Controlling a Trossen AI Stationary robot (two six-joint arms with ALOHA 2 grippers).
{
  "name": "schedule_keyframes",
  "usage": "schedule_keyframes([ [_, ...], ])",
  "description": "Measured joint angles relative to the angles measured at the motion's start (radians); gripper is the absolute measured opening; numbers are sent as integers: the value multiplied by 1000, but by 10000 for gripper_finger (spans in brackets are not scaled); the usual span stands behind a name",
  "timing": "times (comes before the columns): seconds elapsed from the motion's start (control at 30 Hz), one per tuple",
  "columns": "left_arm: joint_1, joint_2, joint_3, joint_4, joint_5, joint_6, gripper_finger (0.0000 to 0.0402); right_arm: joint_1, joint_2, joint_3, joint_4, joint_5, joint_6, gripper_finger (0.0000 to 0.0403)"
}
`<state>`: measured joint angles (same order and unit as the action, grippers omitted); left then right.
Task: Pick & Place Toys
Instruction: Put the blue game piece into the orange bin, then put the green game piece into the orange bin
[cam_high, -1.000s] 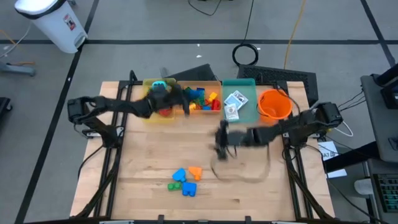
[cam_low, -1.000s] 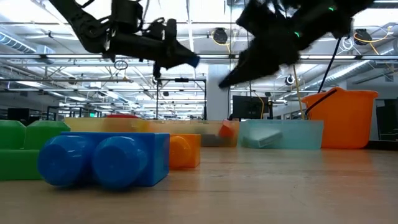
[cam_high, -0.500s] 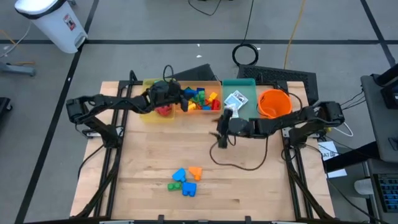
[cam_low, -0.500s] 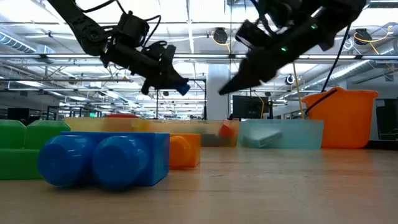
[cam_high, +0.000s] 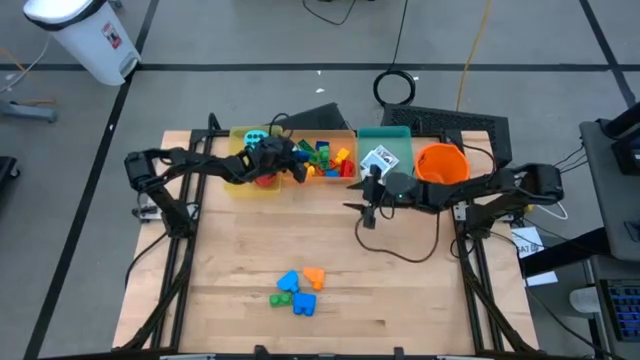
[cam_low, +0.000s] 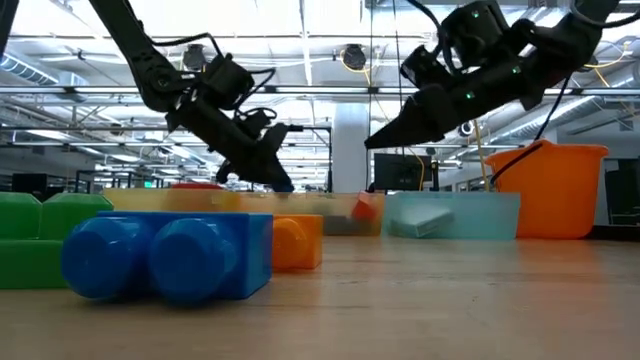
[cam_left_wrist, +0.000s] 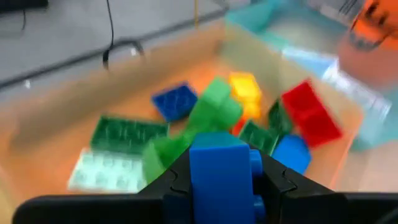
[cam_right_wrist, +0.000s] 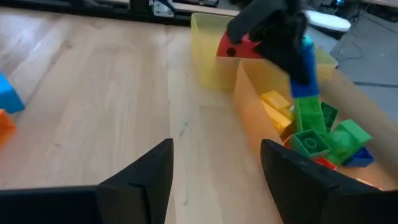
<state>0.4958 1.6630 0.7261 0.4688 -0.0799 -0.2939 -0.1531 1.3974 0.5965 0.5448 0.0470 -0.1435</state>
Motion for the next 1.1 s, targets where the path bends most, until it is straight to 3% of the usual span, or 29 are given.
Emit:
schedule_keyframes([
  [0.17, 4, 18, 0, 18, -43, -8, 98, -42, 0, -22, 16, 1, 6, 210],
  [0.23, -2, 17, -1, 27, -73, -14, 143, -54, -1, -27, 7, 0, 9, 208],
  [0.43, -19, 17, -1, 30, -194, 31, 327, -64, -1, -26, 2, -3, 16, 208],
  [0.53, -18, 11, -1, 33, -214, 34, 384, -64, -1, -25, 4, -24, 16, 208],
  [0.6, -18, -9, -1, 34, -214, 35, 385, -64, -1, -25, 4, -26, 16, 207],
  [0.8, -39, -115, -1, -3, -170, 53, 335, -63, -1, -25, 5, -26, 26, 206],
  [1.1, -150, -305, -1, -108, -122, 54, 297, -19, -1, -25, 20, -24, 54, 205],
])
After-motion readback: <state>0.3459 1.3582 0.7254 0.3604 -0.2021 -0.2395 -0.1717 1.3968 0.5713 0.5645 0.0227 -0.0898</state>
